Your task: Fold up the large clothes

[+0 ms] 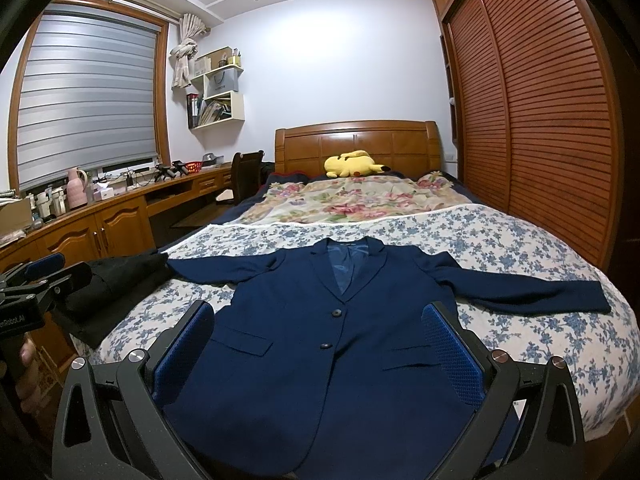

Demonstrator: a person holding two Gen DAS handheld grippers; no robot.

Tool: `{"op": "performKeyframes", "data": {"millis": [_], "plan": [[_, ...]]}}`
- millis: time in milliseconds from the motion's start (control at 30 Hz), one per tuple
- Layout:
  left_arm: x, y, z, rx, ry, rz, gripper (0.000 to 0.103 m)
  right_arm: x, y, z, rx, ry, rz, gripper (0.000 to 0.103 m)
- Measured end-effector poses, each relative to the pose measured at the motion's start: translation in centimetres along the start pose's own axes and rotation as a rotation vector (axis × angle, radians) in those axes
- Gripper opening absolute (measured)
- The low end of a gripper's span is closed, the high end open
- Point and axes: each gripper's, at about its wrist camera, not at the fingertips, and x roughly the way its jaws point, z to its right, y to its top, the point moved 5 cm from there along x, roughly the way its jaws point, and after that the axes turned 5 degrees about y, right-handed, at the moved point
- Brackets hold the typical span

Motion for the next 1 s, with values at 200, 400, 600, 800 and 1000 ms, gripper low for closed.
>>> {"op": "performKeyframes", "data": {"millis": [200,400,600,800,1000], "plan": [[-0.6,0.8,-0.6,0.000,0.003,0.001,0.103,-0.1,-0.1,-0.1,0.004,0.002,-0.003,0.103],[-0.5,0.7,-0.5,0.001,0.004,0.003,0.103,0.0,-0.1,0.0,0.002,-0.001,-0.003,0.103],[-0.7,1.0,-0.6,0.001,0.004,0.003,0.103,0.0,-0.1,0.0,0.008,0.000,-0.006,0.103],[-0.7,1.0,-0.6,0.001,0.003,0.004,0.103,0.0,0.0,0.0,0.008,0.000,-0.005,0.103],[-0.7,1.2,-0.8,0.002,0.004,0.005,0.103,0.0,0.0,0.0,0.008,0.000,-0.005,0.103]]}}
